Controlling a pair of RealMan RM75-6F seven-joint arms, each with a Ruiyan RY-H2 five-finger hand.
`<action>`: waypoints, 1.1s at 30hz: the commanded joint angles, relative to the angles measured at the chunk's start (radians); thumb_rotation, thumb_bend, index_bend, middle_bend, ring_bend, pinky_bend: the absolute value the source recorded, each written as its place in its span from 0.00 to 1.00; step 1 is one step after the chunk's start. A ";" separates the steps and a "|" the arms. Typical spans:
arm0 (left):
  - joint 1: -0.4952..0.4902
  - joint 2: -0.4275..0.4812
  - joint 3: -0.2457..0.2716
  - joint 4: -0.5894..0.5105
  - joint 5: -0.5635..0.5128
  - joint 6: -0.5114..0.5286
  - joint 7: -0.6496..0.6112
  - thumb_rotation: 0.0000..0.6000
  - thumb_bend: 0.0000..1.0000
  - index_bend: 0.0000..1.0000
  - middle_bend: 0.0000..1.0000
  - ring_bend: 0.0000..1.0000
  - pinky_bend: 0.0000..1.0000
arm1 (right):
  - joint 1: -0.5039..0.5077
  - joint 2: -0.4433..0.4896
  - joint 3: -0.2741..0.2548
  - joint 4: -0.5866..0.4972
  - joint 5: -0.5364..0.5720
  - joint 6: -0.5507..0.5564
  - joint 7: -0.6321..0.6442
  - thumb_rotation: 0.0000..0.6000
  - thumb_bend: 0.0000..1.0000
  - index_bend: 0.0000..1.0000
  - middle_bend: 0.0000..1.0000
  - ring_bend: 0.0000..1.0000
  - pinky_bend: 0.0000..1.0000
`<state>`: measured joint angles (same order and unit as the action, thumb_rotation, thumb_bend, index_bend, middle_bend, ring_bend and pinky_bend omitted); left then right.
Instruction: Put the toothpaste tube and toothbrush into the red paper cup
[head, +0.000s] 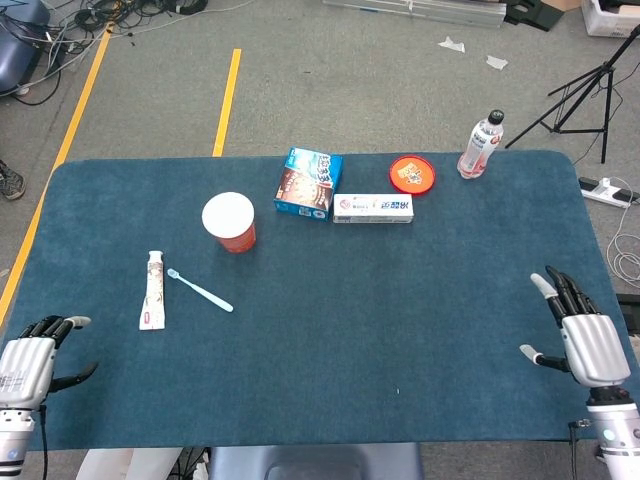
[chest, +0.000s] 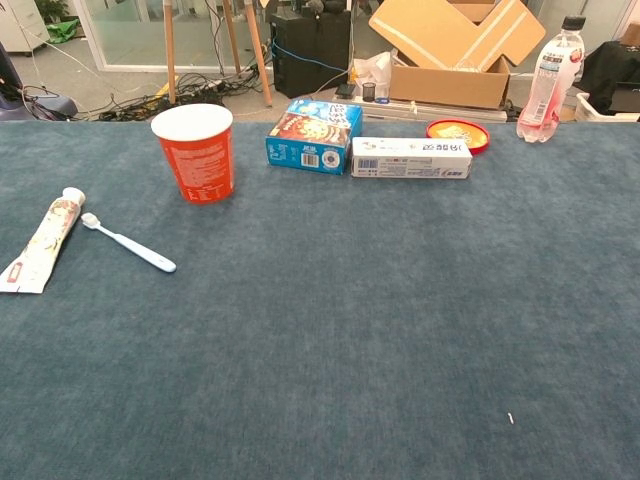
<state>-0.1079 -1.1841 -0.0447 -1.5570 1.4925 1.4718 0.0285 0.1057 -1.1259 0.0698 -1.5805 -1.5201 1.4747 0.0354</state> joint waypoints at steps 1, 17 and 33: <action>-0.006 -0.012 -0.002 -0.001 0.012 0.006 0.004 1.00 0.04 0.29 0.36 0.27 0.31 | -0.005 0.007 0.003 -0.006 0.000 0.010 0.008 1.00 0.00 0.00 0.00 0.00 0.24; -0.099 0.041 -0.024 -0.189 -0.061 -0.159 0.117 1.00 0.00 0.06 0.06 0.08 0.09 | -0.019 0.024 -0.001 -0.021 -0.012 0.032 0.021 1.00 0.00 0.00 0.00 0.00 0.24; -0.250 -0.121 -0.108 -0.039 -0.189 -0.298 0.200 1.00 0.00 0.00 0.00 0.00 0.00 | -0.014 0.029 -0.002 -0.014 0.002 0.008 0.029 1.00 0.00 0.00 0.00 0.00 0.24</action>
<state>-0.3447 -1.2849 -0.1409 -1.6179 1.3226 1.1815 0.2134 0.0918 -1.0972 0.0680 -1.5947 -1.5184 1.4829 0.0639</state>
